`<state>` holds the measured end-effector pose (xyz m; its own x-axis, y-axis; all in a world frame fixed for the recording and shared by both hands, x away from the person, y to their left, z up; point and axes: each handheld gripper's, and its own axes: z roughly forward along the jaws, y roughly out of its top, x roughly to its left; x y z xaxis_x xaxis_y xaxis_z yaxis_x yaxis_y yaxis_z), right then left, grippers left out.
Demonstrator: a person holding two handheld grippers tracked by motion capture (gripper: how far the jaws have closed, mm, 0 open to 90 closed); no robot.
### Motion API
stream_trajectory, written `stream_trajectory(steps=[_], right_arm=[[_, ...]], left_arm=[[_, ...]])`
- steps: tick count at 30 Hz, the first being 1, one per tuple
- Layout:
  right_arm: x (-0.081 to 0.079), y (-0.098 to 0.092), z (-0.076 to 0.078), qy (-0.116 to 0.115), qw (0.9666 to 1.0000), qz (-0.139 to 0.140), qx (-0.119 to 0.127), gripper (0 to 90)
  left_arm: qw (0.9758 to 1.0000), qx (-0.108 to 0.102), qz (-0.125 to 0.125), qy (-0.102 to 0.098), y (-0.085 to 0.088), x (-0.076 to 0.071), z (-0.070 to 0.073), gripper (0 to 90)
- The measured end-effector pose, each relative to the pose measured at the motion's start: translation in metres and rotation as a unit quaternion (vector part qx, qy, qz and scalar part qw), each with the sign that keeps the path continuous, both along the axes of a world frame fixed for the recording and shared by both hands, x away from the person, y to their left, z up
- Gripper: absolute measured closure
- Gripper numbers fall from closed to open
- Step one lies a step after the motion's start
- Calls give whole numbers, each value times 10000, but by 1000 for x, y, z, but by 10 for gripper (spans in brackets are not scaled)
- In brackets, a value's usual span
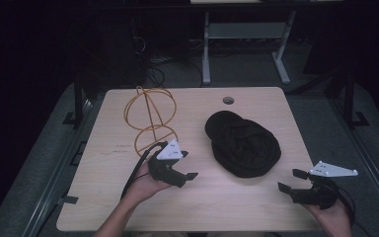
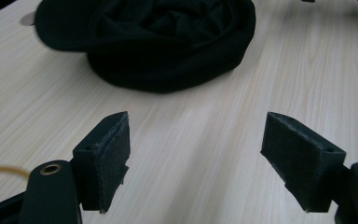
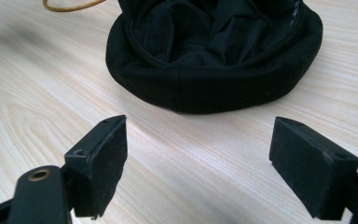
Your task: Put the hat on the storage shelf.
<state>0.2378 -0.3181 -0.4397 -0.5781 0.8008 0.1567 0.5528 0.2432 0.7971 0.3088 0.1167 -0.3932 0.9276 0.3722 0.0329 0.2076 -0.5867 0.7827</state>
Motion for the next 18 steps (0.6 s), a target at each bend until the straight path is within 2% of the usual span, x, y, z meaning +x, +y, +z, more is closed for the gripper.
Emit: stream_trajectory(steps=[1, 10, 11, 13, 15, 18], right_arm=[[0, 0, 0, 0, 10000, 0, 0, 188], [0, -1, 0, 0, 10000, 47, 0, 187], [0, -1, 0, 0, 10000, 47, 0, 187], [0, 0, 1, -3, 10000, 77, -2, 187], [1, 0, 0, -8, 10000, 90, -4, 187], [1, -1, 0, -6, 9999, 113, 3, 187]], left_arm=[[10000, 0, 0, 0, 0, 0, 0, 231], [9991, 117, -393, 64, -47, 20, 4, 229], [9991, 117, -393, 64, -47, 20, 4, 230], [9984, 214, -528, 65, -60, 25, 4, 230], [9983, 199, -535, 70, -64, 26, 4, 231], [9969, 337, -704, 68, -81, 31, 1, 231]])
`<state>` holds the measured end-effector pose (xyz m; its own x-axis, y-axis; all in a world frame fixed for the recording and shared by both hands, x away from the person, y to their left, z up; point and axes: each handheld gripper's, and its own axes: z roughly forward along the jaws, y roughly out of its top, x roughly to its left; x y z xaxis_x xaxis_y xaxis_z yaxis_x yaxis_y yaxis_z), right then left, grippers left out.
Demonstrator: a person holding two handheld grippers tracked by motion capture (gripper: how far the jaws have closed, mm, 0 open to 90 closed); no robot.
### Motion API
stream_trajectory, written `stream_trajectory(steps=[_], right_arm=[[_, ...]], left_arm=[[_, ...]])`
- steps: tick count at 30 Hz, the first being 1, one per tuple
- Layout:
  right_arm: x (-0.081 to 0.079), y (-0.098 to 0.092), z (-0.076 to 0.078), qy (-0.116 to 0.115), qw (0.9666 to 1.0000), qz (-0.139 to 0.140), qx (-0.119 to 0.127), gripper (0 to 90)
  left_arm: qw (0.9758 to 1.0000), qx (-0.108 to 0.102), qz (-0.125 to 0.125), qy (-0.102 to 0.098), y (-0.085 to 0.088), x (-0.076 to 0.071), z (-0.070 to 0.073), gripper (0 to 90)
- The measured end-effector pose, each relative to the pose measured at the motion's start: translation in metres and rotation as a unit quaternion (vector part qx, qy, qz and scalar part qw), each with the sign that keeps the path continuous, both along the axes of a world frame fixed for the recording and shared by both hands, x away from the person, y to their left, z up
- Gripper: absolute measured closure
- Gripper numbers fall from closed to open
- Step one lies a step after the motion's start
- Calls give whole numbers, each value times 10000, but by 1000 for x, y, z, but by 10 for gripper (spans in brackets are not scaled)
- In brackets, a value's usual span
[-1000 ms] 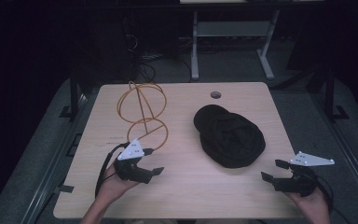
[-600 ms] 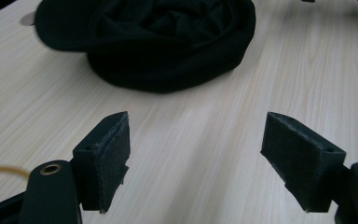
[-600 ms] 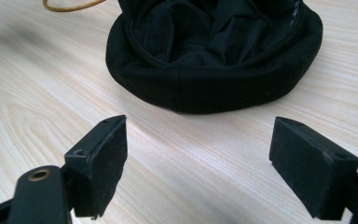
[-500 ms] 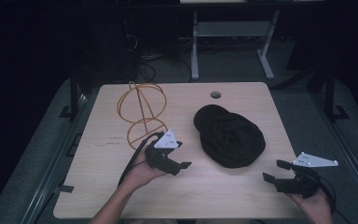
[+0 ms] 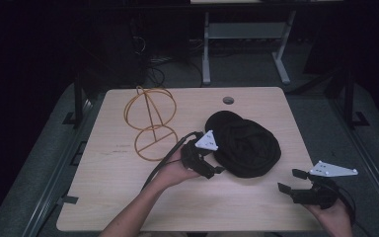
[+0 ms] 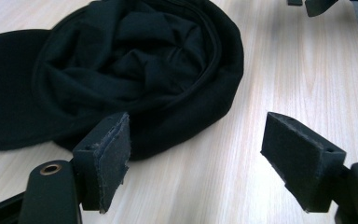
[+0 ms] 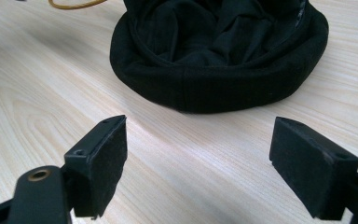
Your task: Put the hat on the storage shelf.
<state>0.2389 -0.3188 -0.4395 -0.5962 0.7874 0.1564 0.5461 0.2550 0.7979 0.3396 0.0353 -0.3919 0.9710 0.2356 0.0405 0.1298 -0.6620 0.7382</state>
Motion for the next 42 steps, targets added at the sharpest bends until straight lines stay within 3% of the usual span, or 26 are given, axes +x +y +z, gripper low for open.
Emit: stream_trajectory(steps=[17, 23, 31, 42], right_arm=[[1, -2, 1, -23, 10000, 50, 82, 188], [1, -2, 2, -17, 9998, 91, 148, 187], [1, -3, 2, -40, 9998, 122, 169, 187], [1, -1, 1, -31, 9998, 149, 141, 187]], left_arm=[[9982, 295, -478, 193, -48, 18, -11, 243], [9952, 559, -768, 241, -69, 22, -18, 244], [9909, 884, -952, 355, -81, 26, -27, 263], [9874, 1230, -922, 383, -87, 30, -42, 346]])
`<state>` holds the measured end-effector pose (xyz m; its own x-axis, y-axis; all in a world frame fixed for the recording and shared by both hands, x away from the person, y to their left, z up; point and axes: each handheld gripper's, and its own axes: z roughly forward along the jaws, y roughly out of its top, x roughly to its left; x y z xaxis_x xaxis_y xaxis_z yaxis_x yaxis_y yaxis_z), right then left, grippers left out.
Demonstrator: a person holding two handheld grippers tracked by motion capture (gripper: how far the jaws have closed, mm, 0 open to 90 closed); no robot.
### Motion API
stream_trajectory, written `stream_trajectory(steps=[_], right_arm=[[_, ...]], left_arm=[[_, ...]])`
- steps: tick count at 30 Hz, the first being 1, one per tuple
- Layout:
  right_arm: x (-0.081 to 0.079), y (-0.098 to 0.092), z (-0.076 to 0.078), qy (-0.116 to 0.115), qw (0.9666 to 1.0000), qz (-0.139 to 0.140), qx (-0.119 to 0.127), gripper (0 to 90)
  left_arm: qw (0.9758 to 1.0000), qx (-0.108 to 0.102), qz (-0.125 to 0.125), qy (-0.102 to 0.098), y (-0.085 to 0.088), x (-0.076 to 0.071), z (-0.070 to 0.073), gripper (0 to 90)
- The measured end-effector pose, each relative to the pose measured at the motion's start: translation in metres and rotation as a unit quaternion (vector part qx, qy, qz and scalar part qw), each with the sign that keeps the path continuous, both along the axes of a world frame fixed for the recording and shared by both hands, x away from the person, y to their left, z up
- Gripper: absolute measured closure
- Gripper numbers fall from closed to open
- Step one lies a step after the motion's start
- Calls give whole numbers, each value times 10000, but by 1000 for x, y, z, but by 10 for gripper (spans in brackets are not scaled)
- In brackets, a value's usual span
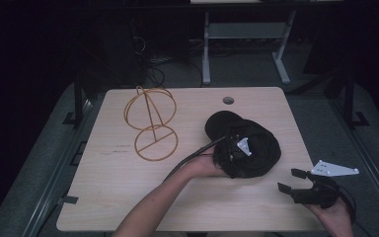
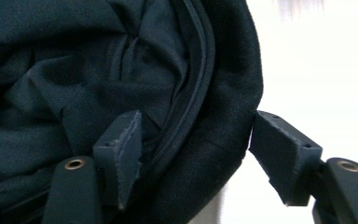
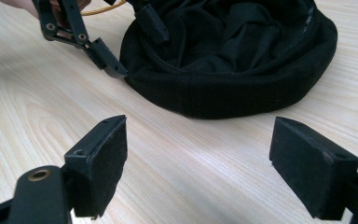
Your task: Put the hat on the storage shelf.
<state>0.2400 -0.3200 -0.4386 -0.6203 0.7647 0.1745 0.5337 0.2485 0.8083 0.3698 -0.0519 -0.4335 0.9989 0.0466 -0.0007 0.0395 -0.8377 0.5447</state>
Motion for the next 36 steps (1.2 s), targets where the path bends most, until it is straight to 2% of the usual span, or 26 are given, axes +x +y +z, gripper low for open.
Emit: stream_trajectory(steps=[3, 4, 11, 16, 28, 36], right_arm=[[0, 0, 0, 9, 10000, 9, -12, 188], [0, 1, 0, 13, 10000, 16, -12, 191], [-1, 0, 1, -73, 10000, 17, -10, 199], [-1, 0, 0, -45, 10000, 21, -8, 199], [-1, 2, -1, 3, 10000, 39, -26, 202], [-1, 0, -1, -15, 10000, 35, 2, 204]], left_arm=[[10000, 66, -16, 22, -2, 0, -2, 357], [9999, 156, -63, -13, -5, 0, -4, 364], [9995, 276, -152, -43, -11, -2, -9, 447], [9986, 452, -241, -99, -15, -4, -14, 496], [9986, 508, -130, 115, -18, -3, -12, 661], [9981, 559, -250, 28, -21, -7, -9, 751]])
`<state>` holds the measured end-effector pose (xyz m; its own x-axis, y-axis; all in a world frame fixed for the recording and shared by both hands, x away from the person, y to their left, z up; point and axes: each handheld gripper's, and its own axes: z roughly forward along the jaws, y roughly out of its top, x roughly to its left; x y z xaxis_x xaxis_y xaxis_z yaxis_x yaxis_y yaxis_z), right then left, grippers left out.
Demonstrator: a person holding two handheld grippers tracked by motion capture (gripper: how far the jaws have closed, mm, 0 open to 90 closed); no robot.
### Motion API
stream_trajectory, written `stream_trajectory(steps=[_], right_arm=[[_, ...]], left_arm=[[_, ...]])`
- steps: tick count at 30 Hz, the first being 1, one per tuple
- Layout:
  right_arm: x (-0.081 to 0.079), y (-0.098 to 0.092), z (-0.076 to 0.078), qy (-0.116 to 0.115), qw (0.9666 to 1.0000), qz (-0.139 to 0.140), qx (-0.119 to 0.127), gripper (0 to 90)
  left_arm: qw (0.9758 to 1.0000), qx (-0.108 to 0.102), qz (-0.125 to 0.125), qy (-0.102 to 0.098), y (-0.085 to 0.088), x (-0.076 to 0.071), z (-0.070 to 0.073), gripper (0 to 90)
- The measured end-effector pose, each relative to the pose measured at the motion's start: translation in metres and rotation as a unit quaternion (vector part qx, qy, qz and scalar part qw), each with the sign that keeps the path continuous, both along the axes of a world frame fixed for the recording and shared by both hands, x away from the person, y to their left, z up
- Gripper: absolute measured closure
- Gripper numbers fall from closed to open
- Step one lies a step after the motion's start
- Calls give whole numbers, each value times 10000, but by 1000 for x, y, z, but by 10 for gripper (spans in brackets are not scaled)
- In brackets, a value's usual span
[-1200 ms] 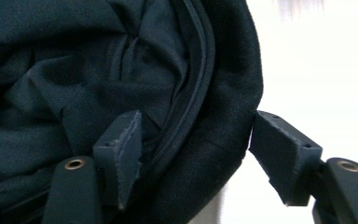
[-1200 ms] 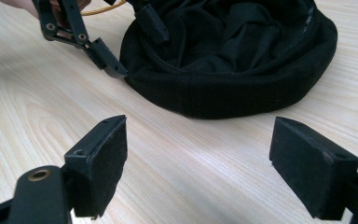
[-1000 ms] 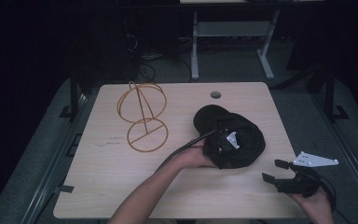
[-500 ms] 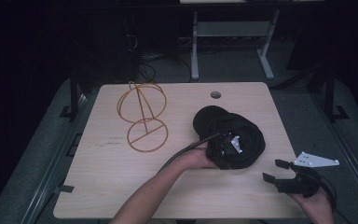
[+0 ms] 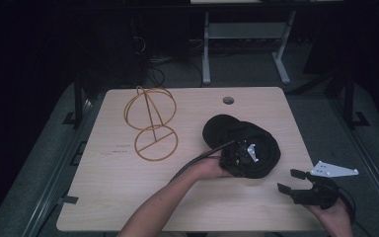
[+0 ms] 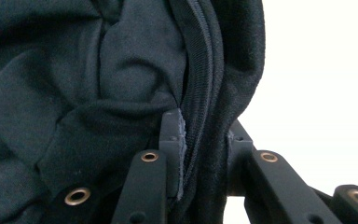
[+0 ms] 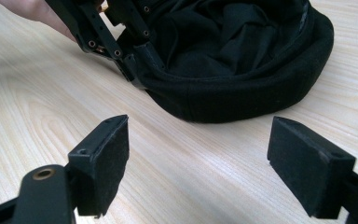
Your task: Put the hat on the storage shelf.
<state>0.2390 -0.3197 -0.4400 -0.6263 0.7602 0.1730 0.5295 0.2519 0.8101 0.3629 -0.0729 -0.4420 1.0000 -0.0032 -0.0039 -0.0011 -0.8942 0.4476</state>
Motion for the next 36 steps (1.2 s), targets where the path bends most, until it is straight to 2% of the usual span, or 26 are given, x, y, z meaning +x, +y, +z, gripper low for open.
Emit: stream_trajectory(steps=[7, 12, 14, 15, 16, 17, 19, 20, 22, 24, 25, 26, 27, 28, 29, 30, 32, 33, 34, 36], right_arm=[[0, -1, 0, 12, 10000, -17, 14, 204], [-1, 0, 1, -4, 10000, -7, 39, 204], [-1, 0, 1, -29, 10000, -9, 51, 204], [-1, 0, 1, -29, 10000, -9, 51, 204], [-1, 1, 2, -33, 10000, 13, 75, 201], [-1, 1, 2, -33, 10000, 13, 75, 201], [-2, 3, 3, -32, 9999, 52, 105, 199], [-2, 4, 4, -54, 9999, 69, 96, 198], [-2, 7, 6, -87, 9999, 73, 112, 197], [-2, 8, 7, -115, 9998, 87, 128, 197], [-3, 9, 8, -146, 9998, 68, 140, 197], [-3, 10, 9, -185, 9997, 56, 177, 197], [-3, 10, 9, -185, 9997, 56, 177, 197], [-4, 11, 11, -229, 9994, 35, 260, 197], [-4, 11, 11, -229, 9994, 35, 260, 197], [-5, 13, 14, -344, 9990, 19, 298, 196], [-6, 15, 17, -445, 9983, -10, 371, 190], [-6, 16, 18, -499, 9978, -11, 426, 190], [-7, 17, 20, -540, 9974, -10, 469, 190], [-8, 20, 22, -619, 9965, -27, 553, 189]], left_arm=[[10000, -59, -63, 9, -1, -4, 7, 766], [9997, -246, -38, 88, 1, -5, 16, 768], [9988, -458, -15, 167, 4, -4, 25, 769], [9988, -458, -15, 167, 4, -4, 25, 770], [9969, -721, 47, 304, 8, -2, 34, 771], [9969, -721, 47, 304, 8, -2, 34, 771], [9945, -958, 108, 406, 13, 0, 42, 772], [9915, -1200, 163, 471, 18, 2, 51, 773], [9879, -1440, 230, 525, 22, 2, 59, 774], [9833, -1684, 304, 625, 29, 2, 69, 774], [9833, -1684, 304, 625, 29, 2, 69, 774], [9789, -1887, 352, 703, 35, 3, 76, 774], [9789, -1887, 352, 703, 35, 3, 76, 774], [9742, -2064, 420, 805, 41, 4, 82, 773], [9742, -2064, 420, 805, 41, 4, 82, 773], [9696, -2226, 461, 907, 48, 5, 88, 772], [9644, -2395, 499, 1005, 54, 6, 93, 771], [9644, -2395, 499, 1005, 54, 6, 93, 771], [9598, -2549, 519, 1056, 60, 6, 97, 770], [9545, -2710, 529, 1126, 65, 5, 101, 771]])
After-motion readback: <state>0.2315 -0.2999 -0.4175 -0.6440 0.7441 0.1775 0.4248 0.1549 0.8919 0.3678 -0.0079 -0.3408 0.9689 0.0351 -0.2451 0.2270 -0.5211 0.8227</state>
